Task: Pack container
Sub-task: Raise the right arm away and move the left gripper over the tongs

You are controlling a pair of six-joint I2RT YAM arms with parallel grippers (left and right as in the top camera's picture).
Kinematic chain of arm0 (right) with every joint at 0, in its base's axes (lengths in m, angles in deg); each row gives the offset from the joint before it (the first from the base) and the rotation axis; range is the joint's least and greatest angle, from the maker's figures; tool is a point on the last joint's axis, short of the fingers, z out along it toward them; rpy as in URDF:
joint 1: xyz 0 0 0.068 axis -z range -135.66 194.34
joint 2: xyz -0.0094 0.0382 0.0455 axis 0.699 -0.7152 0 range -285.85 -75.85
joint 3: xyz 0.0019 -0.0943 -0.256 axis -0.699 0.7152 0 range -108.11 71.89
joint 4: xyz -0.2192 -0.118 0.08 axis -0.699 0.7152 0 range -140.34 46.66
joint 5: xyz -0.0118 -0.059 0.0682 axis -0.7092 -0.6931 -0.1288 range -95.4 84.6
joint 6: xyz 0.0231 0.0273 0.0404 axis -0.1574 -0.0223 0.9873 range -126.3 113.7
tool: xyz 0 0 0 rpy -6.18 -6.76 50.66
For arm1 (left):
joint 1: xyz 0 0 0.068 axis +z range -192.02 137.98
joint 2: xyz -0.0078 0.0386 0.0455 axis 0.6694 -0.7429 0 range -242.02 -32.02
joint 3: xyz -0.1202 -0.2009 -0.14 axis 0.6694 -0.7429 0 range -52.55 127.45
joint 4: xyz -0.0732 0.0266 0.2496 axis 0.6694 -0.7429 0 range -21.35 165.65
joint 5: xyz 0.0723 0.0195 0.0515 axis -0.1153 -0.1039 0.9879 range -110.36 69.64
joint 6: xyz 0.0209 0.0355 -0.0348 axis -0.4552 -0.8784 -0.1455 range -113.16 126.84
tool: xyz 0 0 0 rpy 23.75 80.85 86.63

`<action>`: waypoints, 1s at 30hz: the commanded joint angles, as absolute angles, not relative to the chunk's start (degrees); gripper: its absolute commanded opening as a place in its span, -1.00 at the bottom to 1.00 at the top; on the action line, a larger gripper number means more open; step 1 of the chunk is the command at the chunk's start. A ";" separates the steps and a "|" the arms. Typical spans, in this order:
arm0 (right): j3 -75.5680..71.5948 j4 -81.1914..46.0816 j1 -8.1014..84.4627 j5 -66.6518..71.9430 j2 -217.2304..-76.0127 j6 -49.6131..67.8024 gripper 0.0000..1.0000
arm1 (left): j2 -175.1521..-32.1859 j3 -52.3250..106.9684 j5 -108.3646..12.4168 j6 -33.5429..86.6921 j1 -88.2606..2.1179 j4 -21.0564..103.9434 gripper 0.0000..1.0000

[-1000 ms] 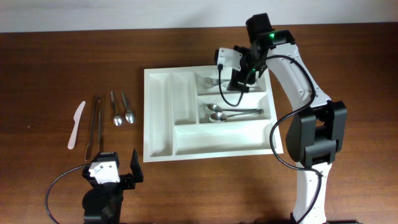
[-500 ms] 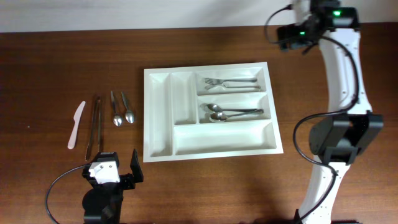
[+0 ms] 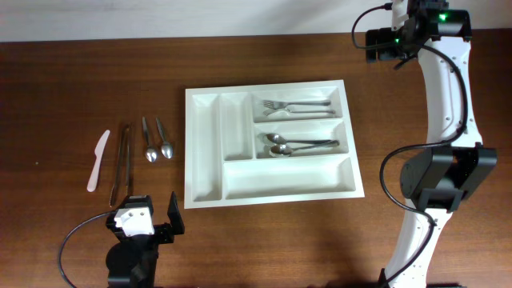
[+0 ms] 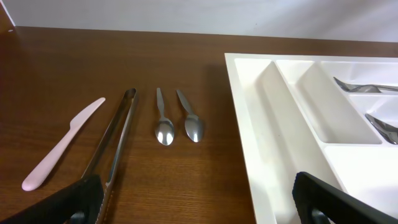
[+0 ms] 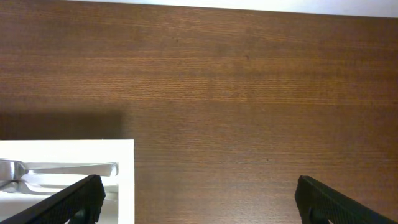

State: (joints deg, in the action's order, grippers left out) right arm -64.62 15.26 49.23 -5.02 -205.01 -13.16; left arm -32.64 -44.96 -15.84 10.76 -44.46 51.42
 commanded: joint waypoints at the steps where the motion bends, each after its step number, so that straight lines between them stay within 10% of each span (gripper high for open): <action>1: -65.58 15.29 48.88 -5.69 -203.81 -12.22 0.97 | -32.36 -45.42 -16.46 9.82 -44.04 51.66 0.99; 11: -65.58 15.29 48.88 -5.69 -203.81 -12.22 0.97 | -33.32 -39.47 -16.67 10.15 -44.04 54.98 0.99; 30: -65.58 15.29 48.88 -5.69 -203.81 -12.19 0.97 | -101.30 35.17 -17.57 2.22 -44.02 0.56 0.99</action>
